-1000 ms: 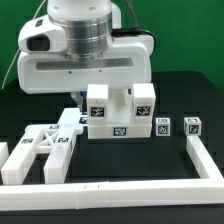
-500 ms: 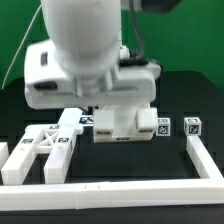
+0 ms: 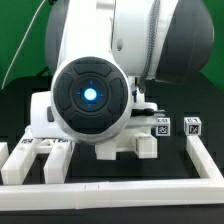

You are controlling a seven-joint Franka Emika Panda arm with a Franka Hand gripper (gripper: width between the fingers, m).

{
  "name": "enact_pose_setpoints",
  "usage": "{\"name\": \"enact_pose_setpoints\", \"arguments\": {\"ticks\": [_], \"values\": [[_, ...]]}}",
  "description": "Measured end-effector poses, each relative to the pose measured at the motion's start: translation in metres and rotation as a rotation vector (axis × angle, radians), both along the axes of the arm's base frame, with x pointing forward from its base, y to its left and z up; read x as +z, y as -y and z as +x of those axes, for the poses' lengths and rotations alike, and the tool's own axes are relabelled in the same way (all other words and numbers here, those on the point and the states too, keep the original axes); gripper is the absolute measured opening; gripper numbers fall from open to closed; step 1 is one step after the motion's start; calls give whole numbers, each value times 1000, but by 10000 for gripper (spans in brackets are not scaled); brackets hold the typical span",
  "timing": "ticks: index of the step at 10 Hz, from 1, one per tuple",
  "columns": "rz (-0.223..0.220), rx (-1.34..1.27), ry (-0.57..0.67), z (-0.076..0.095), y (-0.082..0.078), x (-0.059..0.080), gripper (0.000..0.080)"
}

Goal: Assemble chair

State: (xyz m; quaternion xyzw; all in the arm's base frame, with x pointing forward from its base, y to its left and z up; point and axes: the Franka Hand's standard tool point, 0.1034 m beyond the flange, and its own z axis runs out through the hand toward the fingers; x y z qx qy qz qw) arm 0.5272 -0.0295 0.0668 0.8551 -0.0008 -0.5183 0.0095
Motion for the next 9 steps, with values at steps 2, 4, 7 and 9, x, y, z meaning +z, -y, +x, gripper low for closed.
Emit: {"name": "enact_pose_setpoints", "arguments": {"ticks": [2,4,7,9], "values": [[-5,-18,-9,-8,2,1,34],[-44,-48,-71,-17,6,-4,34],[-66,-66,-116,-28,9,-13,34],[-80,-72,-103,-29,8,-19,34]]}}
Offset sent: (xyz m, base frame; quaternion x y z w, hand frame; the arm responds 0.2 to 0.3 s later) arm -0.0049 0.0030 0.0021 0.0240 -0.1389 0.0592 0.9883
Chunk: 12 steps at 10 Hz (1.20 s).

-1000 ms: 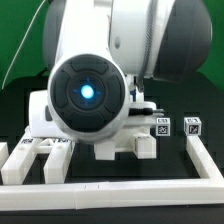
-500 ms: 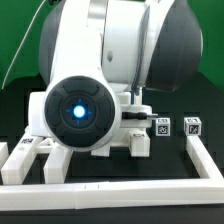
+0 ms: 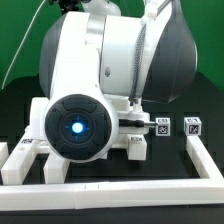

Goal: Assemble chair

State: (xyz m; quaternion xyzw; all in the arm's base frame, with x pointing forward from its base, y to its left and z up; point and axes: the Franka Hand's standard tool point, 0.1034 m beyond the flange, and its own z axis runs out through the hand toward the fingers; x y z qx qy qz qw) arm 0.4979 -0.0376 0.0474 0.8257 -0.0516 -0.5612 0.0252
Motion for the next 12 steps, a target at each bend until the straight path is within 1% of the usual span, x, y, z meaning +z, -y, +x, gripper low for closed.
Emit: {"name": "enact_pose_setpoints", "arguments": {"ticks": [6,8,9,10,12], "values": [[11,4,-17,-4,-6,-5,35],[19,5,-24,-5,-6,-4,35],[16,6,-18,-4,-5,-6,35],[16,5,-17,-4,-5,-6,128],[16,5,-12,-3,-4,-7,402]]}}
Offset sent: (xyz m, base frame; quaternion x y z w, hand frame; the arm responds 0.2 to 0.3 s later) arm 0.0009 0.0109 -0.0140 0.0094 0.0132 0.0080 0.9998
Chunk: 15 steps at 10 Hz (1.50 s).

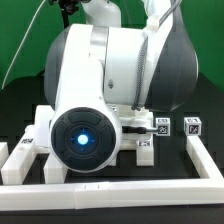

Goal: Assemble chair

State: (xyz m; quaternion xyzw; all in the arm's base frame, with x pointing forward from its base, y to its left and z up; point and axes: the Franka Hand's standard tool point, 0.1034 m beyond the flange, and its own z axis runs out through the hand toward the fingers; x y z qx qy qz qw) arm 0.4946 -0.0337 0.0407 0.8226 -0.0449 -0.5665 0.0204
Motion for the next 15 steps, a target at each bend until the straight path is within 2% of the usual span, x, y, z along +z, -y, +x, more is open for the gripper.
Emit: {"name": "enact_pose_setpoints", "arguments": {"ticks": [1,2,3,12,15], "values": [[0,0,1,0,0,0,575],[0,0,3,0,0,-1,575],[0,0,5,1,1,-1,628],[-1,-2,8,1,2,-1,649],[-10,-13,21,9,6,5,649]]}}
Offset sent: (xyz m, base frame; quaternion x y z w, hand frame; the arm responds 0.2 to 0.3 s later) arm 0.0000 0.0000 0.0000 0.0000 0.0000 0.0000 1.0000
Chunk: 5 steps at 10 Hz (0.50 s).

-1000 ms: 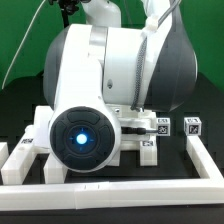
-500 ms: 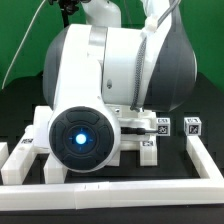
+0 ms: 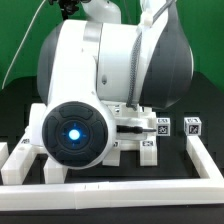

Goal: Assemble chair

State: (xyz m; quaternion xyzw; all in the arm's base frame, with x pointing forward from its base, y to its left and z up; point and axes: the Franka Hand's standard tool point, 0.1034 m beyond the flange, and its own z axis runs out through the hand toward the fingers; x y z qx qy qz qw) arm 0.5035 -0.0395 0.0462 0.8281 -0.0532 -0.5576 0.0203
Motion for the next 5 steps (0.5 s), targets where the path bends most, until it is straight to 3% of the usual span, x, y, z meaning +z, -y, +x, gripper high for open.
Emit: {"name": "enact_pose_setpoints", "arguments": {"ticks": [1,2,5], "values": [[1,4,32,7,-1,6,649],[0,16,155,27,0,7,649],[17,27,387,52,4,40,649]]}}
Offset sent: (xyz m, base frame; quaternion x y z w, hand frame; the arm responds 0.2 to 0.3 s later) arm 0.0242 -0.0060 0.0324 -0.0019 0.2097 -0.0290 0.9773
